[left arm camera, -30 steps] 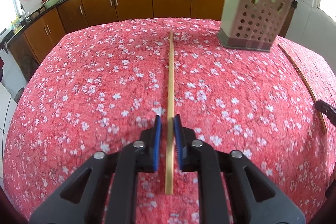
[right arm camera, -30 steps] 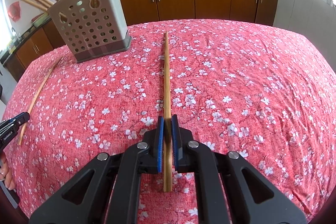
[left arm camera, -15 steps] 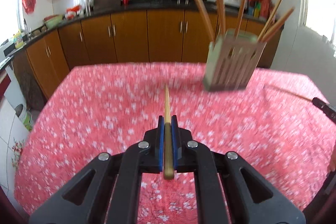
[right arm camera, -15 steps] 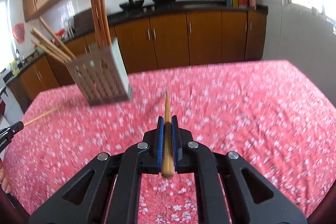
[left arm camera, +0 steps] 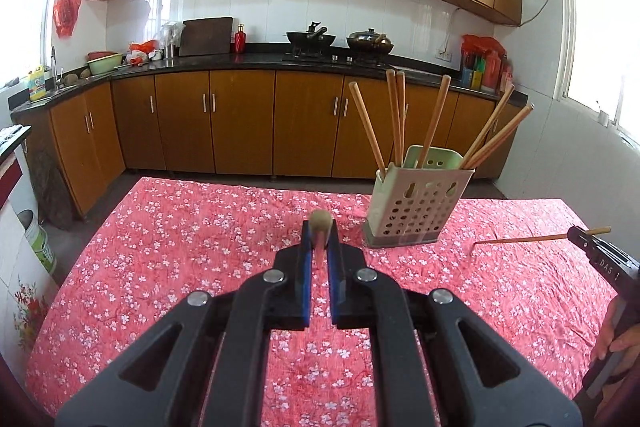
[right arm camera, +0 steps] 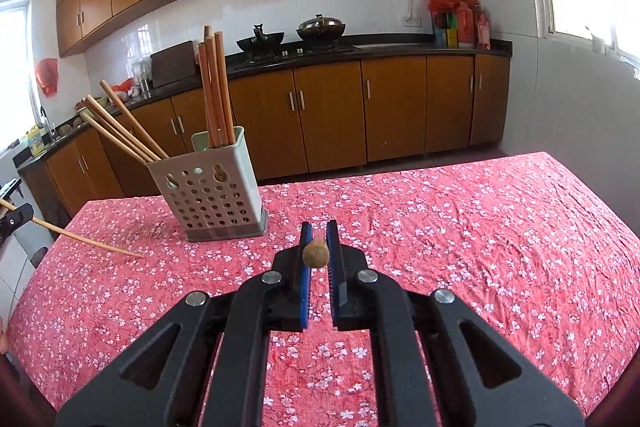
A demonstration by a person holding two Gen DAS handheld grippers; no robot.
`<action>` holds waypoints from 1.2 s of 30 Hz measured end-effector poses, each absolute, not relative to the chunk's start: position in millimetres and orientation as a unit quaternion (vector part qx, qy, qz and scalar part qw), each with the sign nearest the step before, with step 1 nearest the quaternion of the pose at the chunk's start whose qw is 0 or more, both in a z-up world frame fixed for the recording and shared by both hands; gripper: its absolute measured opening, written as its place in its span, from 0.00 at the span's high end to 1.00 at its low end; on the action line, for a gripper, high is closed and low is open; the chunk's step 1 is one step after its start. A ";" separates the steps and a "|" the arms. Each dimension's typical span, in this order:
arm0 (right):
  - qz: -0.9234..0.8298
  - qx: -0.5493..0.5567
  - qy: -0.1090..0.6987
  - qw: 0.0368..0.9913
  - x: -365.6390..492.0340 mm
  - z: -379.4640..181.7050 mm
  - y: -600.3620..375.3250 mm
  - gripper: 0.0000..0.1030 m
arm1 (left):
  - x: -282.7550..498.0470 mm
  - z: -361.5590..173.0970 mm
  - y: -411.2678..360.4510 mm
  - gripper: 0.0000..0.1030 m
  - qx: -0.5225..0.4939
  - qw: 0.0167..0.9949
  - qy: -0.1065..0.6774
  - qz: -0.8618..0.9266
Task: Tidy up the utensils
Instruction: 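Lift both held chopsticks upright and carry them over the beige holder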
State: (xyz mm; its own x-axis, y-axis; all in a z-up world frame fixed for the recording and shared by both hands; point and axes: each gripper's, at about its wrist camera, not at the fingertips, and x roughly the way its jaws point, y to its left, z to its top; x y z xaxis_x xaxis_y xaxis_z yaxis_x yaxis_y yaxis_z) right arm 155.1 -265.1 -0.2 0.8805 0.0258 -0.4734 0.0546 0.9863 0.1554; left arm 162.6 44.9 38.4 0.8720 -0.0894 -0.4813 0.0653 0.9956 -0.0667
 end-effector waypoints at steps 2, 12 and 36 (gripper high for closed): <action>-0.008 0.080 0.241 0.967 155.2 2.6 -264.1 0.92 | 163.8 37.8 46.2 0.92 -0.025 0.967 0.249 -0.040; 0.014 0.066 0.189 0.980 154.3 44.9 -256.6 0.92 | 168.6 73.5 32.4 0.93 -0.029 0.974 0.215 -0.070; 0.084 0.104 -0.001 0.991 186.7 159.7 -223.3 0.92 | 224.7 183.1 -48.1 0.93 -0.050 0.988 0.074 -0.125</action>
State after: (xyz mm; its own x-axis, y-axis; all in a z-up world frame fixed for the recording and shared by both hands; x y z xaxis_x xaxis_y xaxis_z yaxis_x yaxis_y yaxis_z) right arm 186.7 -223.3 159.7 0.9860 0.1658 0.0186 -0.1660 0.9644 0.2058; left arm 224.7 -48.1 183.1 0.9579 -0.2545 -0.1327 0.2397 0.9637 -0.1178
